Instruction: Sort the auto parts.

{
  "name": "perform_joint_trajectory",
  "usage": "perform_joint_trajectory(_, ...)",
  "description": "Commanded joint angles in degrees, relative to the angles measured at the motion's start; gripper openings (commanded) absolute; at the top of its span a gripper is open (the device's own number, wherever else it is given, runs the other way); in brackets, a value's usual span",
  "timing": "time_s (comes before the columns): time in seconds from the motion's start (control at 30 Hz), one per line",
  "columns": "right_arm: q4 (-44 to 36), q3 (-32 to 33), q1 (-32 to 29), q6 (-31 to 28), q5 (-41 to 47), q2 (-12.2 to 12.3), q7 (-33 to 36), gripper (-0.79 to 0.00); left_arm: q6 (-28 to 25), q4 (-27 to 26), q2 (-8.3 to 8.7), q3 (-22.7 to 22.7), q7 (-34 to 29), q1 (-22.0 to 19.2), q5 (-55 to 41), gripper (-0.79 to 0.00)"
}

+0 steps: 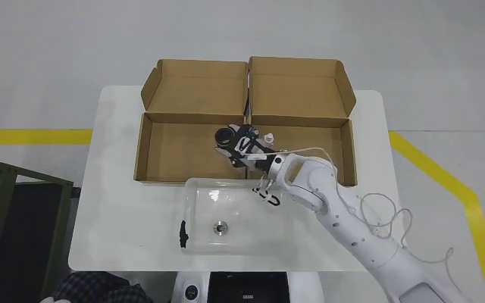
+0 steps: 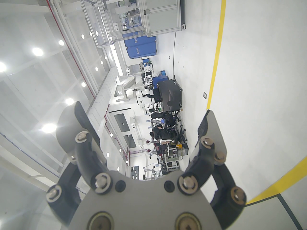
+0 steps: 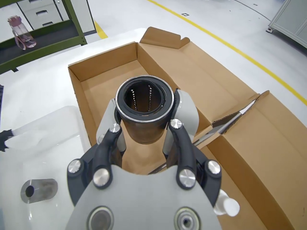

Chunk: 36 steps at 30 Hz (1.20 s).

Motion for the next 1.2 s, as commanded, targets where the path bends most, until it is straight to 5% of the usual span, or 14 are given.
perform_joint_trajectory(0.0,1.6,-1.0,1.2,0.8,0.2,-0.6,0.0,-0.785,0.0,0.0,0.00,0.0,0.0,0.0,0.0,0.000)
perform_joint_trajectory(0.97,20.6,-10.1,11.9,5.4,-3.2,-8.7,3.0,-0.785,0.0,0.0,0.00,0.0,0.0,0.0,0.0,0.000)
perform_joint_trajectory(1.17,22.6,-10.6,12.5,5.1,-3.8,-9.8,3.6,-0.656,0.0,0.0,0.00,0.0,0.0,0.0,0.0,0.000)
